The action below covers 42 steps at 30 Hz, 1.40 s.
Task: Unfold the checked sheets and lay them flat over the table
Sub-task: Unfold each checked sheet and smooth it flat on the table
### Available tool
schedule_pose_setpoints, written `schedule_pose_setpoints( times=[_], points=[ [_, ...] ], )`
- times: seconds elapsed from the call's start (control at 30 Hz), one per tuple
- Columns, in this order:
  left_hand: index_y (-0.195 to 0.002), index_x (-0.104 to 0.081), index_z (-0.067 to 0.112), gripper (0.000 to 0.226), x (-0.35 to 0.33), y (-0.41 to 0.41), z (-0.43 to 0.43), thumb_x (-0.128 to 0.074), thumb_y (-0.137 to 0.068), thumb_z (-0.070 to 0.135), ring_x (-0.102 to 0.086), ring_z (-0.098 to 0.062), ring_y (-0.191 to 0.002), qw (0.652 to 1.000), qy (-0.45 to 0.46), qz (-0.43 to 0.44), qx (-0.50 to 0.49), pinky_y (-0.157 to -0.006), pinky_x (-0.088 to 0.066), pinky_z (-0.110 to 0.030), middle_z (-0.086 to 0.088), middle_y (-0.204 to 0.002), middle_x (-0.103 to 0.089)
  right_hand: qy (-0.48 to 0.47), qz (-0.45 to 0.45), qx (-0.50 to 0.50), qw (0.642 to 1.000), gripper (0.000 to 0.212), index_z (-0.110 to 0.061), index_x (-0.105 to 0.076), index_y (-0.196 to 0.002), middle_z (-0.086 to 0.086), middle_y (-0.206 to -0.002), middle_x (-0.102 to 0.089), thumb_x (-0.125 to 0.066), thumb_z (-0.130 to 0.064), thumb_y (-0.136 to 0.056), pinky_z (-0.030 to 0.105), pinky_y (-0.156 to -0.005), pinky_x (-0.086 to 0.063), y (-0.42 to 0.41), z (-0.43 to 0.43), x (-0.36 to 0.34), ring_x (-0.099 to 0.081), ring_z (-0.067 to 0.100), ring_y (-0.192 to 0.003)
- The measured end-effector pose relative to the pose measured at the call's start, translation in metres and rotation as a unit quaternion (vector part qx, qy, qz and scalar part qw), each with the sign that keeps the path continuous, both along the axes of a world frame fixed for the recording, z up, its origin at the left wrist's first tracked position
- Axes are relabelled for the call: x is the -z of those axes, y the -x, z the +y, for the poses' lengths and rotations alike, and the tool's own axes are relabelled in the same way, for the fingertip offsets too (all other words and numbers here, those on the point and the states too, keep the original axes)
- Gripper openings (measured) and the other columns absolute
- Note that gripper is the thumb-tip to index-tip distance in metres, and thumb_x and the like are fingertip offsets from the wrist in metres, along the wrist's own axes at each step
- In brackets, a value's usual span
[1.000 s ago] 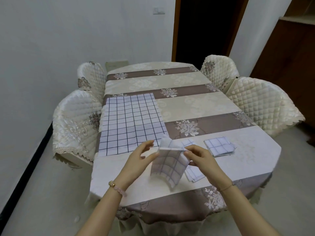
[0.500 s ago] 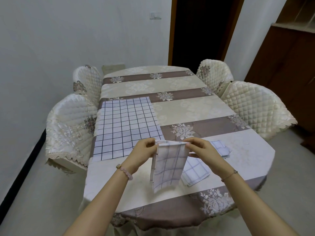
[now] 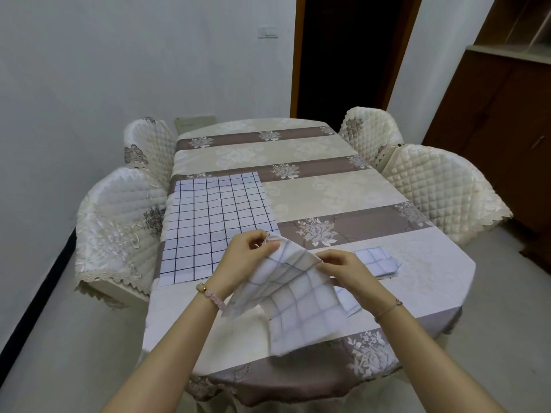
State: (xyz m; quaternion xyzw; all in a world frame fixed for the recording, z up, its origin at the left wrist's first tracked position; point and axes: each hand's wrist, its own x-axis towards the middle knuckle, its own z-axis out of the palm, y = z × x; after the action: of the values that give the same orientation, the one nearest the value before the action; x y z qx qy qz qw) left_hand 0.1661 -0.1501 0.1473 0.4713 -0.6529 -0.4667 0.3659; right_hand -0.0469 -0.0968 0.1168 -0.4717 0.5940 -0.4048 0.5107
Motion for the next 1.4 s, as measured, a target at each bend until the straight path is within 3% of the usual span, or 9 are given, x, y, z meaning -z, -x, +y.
schedule_pose_setpoints(
  times=[0.13,0.27,0.43,0.53,0.8,0.93,1.07,1.23,1.4],
  points=[
    [-0.068,-0.066,0.019,0.018,0.001,-0.01,-0.007,-0.066,-0.085,0.014,-0.046,-0.004,-0.06,0.999,-0.017,0.029,-0.021,-0.057,-0.035,-0.017,0.009,-0.062,-0.055,-0.001,0.025,-0.008,1.0,0.009,-0.007,-0.073,-0.09,-0.007,-0.073,-0.066,-0.067,-0.011,-0.084,0.006,-0.055,-0.04,0.006,0.008,0.006,-0.057,-0.004,-0.064],
    [-0.077,-0.067,0.008,0.013,0.004,-0.02,-0.015,-0.064,-0.087,0.015,-0.051,-0.009,-0.066,0.996,-0.053,0.049,-0.06,-0.063,-0.039,-0.023,0.001,-0.071,-0.06,-0.041,0.041,-0.036,0.998,0.009,-0.013,-0.074,-0.082,-0.003,-0.078,-0.069,-0.068,-0.02,-0.084,0.019,-0.065,-0.047,0.015,0.014,0.013,-0.061,0.007,-0.07],
    [-0.075,-0.063,0.014,0.016,0.017,-0.036,-0.02,-0.06,-0.09,0.018,-0.046,-0.012,-0.063,0.989,-0.121,0.045,-0.078,-0.053,-0.039,-0.019,0.0,-0.069,-0.053,-0.063,0.016,0.031,0.997,0.015,-0.007,-0.071,-0.084,-0.008,-0.056,-0.053,-0.065,-0.02,-0.087,0.022,-0.06,-0.046,0.028,0.017,0.024,-0.049,0.01,-0.057],
    [-0.084,-0.063,0.017,0.013,0.032,-0.042,-0.015,-0.057,-0.093,0.024,-0.052,-0.014,-0.072,0.975,-0.207,0.064,-0.038,-0.056,-0.048,-0.02,-0.002,-0.08,-0.057,-0.062,0.018,0.049,0.997,0.023,-0.009,-0.073,-0.092,0.007,-0.072,-0.044,-0.067,-0.029,-0.085,0.032,-0.067,-0.041,0.028,0.017,0.028,-0.041,0.02,-0.069],
    [-0.116,-0.061,0.015,0.026,0.08,-0.045,0.02,-0.057,-0.092,0.024,-0.064,-0.015,-0.097,0.944,-0.283,-0.117,0.121,-0.081,-0.054,-0.028,-0.001,-0.112,-0.068,-0.087,0.022,0.095,0.991,0.014,-0.016,-0.071,-0.095,-0.008,-0.05,-0.03,-0.062,-0.026,-0.09,0.017,-0.047,-0.034,0.033,0.013,0.038,-0.029,0.011,-0.052],
    [-0.106,-0.062,-0.003,0.024,0.085,-0.035,0.023,-0.055,-0.093,0.016,-0.066,-0.02,-0.092,0.965,-0.254,-0.043,0.044,-0.079,-0.057,-0.029,-0.014,-0.108,-0.069,-0.064,0.058,0.123,0.989,0.02,-0.003,-0.064,-0.103,0.009,-0.086,-0.057,-0.062,-0.017,-0.089,0.028,-0.065,-0.042,0.039,0.007,0.049,-0.049,0.02,-0.073],
    [-0.091,-0.06,-0.002,0.018,0.066,-0.024,0.024,-0.056,-0.093,0.016,-0.066,-0.014,-0.075,0.975,-0.221,0.019,-0.011,-0.066,-0.058,-0.026,-0.011,-0.088,-0.066,0.011,0.233,0.143,0.962,0.039,-0.016,-0.053,-0.125,-0.004,-0.116,-0.054,-0.063,-0.021,-0.088,0.031,-0.086,-0.043,0.028,0.013,0.04,-0.053,0.016,-0.107],
    [-0.093,-0.066,0.006,0.011,0.038,0.002,0.031,-0.058,-0.091,0.013,-0.069,-0.007,-0.07,0.975,-0.198,0.1,-0.031,-0.061,-0.056,-0.023,-0.001,-0.082,-0.07,0.08,0.084,0.056,0.992,0.028,-0.023,-0.062,-0.115,-0.012,-0.108,-0.066,-0.064,-0.018,-0.088,0.015,-0.081,-0.047,-0.029,0.039,0.011,-0.063,-0.001,-0.096],
    [-0.108,-0.066,0.006,0.02,0.024,0.015,0.043,-0.057,-0.092,0.013,-0.07,-0.022,-0.091,0.961,-0.221,0.167,-0.004,-0.075,-0.059,-0.035,-0.01,-0.099,-0.073,0.057,-0.019,0.023,0.998,0.032,-0.036,-0.058,-0.114,-0.027,-0.108,-0.063,-0.063,-0.017,-0.089,0.012,-0.073,-0.051,-0.061,0.047,0.004,-0.064,-0.01,-0.093]
  ],
)
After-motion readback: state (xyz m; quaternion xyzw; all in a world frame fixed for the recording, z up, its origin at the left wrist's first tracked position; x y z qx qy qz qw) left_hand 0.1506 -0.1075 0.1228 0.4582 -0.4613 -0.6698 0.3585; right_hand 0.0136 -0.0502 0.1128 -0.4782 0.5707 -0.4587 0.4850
